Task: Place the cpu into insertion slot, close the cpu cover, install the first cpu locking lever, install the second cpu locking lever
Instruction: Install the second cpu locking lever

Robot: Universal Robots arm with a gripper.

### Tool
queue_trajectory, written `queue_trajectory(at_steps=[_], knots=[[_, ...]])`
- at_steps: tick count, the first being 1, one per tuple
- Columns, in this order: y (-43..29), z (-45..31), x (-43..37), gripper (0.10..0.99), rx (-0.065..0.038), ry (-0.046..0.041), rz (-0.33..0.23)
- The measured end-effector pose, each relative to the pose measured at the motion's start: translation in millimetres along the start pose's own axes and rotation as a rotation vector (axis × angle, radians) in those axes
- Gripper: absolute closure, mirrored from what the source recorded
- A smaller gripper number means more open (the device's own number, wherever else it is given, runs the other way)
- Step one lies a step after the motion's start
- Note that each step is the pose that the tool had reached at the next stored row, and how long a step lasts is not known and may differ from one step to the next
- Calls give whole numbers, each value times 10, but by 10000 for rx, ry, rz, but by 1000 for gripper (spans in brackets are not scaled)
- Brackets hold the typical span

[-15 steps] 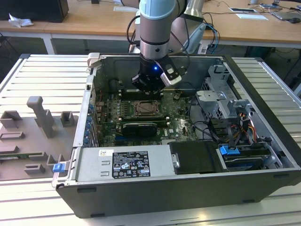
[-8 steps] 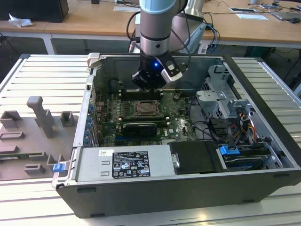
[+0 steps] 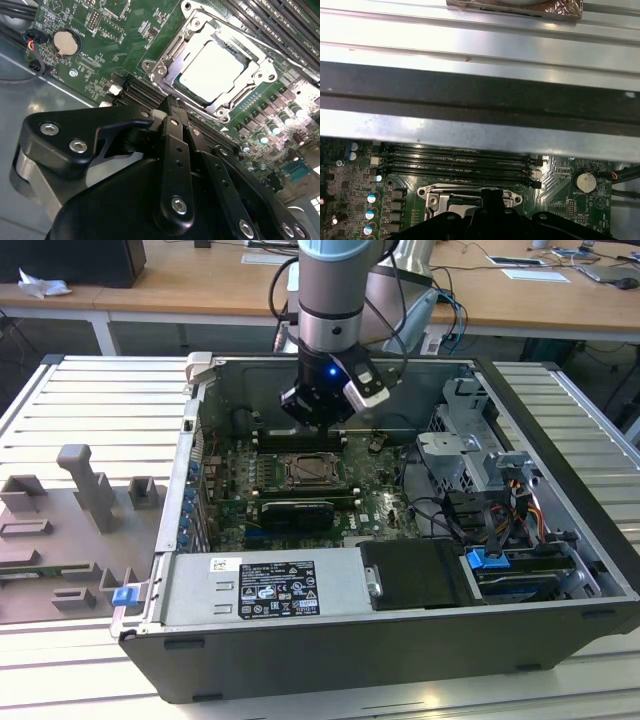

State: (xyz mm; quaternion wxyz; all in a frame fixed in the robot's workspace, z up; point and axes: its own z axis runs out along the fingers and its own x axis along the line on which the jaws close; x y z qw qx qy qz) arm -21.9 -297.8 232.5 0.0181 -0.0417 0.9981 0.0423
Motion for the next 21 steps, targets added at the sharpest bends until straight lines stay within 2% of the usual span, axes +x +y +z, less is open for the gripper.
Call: queue_trajectory(at_steps=[9,17,21], knots=[[-39,-2,3,980,2,1,0],[-35,-86,0,980,-2,-1,-1],[-61,-87,3,980,0,0,0]])
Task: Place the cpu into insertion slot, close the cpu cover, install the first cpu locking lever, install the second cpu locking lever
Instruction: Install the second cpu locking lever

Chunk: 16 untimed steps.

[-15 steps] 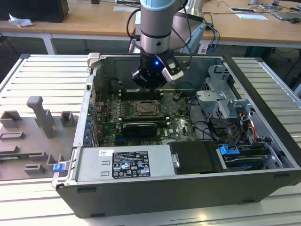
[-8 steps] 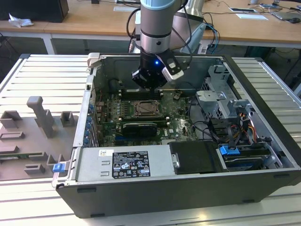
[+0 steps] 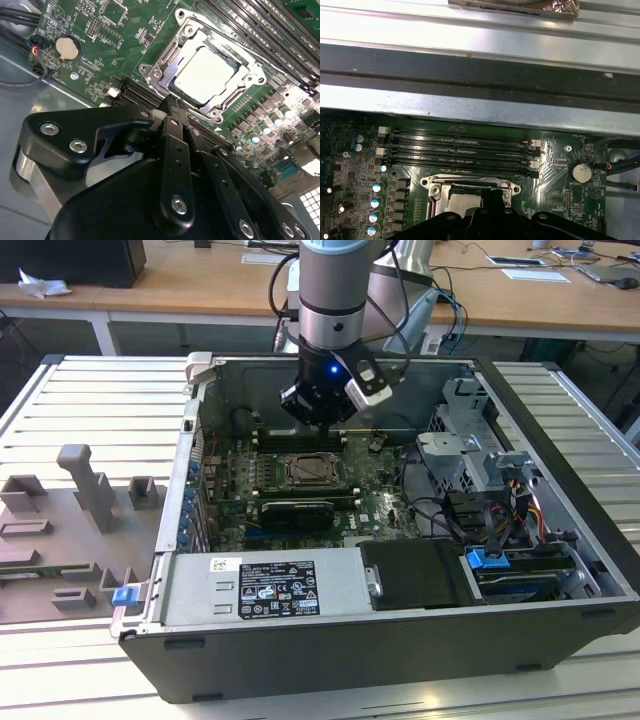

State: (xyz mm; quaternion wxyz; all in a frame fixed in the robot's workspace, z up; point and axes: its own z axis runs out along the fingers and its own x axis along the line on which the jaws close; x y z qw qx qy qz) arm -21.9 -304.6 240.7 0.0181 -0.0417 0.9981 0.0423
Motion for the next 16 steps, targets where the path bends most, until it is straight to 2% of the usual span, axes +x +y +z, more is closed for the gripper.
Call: queue_trajectory(at_steps=[5,8,12,16], knots=[[-16,5,2,980,1,1,1],[-13,-36,0,980,0,0,0],[-1,-172,-6,980,0,0,0],[-20,-184,-5,980,0,1,0]])
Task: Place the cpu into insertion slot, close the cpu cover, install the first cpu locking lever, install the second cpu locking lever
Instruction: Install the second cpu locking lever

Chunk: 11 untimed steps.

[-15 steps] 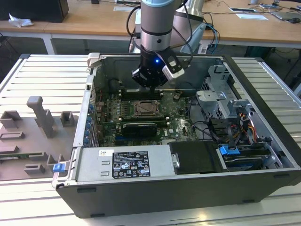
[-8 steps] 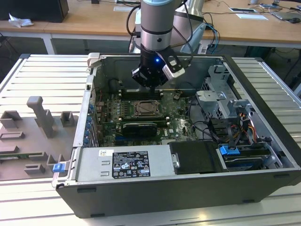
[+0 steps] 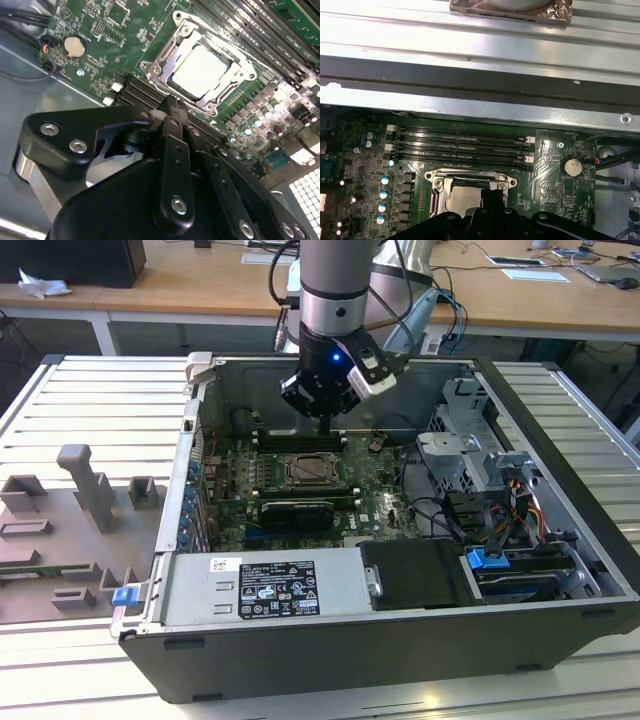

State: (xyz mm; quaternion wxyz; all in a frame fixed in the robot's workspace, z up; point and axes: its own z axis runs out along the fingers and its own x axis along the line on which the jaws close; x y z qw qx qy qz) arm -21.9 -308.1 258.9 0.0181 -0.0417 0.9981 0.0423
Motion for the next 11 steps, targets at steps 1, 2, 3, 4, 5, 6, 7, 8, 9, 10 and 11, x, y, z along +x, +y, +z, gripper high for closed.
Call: queue_trajectory(at_steps=[1,2,3,4,5,6,7,8,9,10,11], knots=[[-10,0,1,980,-1,13,2],[-15,0,1,980,-7,51,5],[-19,1,1,980,-18,119,11],[-25,1,2,980,-24,204,19],[-27,1,2,980,-25,221,20],[-32,1,3,980,-23,230,20],[-39,2,4,980,-25,233,21],[-43,3,4,980,-26,234,21],[-48,3,4,980,-27,234,20],[-59,2,5,980,-26,233,21],[-71,0,6,980,-25,234,21]])
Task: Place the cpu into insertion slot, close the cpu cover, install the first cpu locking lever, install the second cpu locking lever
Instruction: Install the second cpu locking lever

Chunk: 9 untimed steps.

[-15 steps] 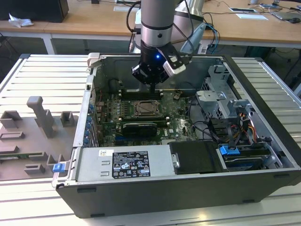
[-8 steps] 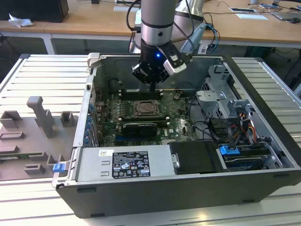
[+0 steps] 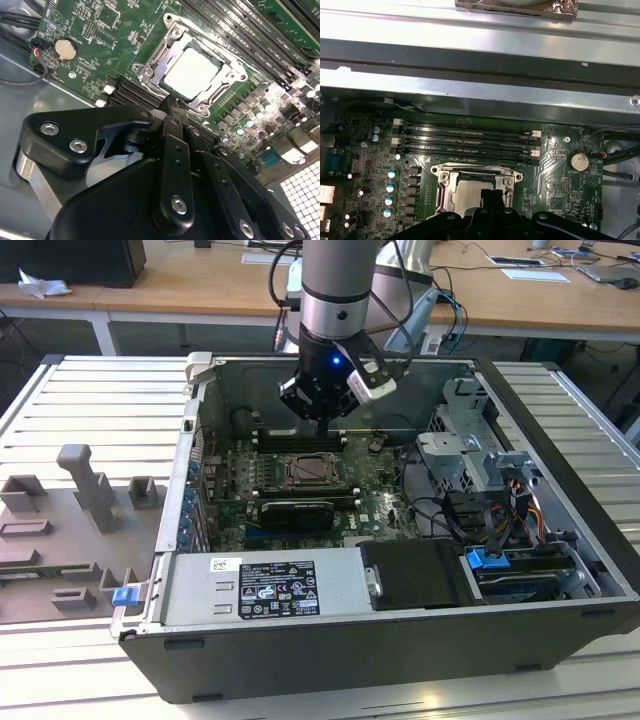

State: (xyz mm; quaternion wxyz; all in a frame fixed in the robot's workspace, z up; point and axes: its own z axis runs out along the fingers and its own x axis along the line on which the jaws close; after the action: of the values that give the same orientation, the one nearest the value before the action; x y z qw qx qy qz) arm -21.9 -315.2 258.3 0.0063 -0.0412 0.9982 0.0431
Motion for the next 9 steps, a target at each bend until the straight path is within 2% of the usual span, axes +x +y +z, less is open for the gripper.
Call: queue_trajectory(at_steps=[9], knots=[[-80,-6,7,980,0,2,0]])
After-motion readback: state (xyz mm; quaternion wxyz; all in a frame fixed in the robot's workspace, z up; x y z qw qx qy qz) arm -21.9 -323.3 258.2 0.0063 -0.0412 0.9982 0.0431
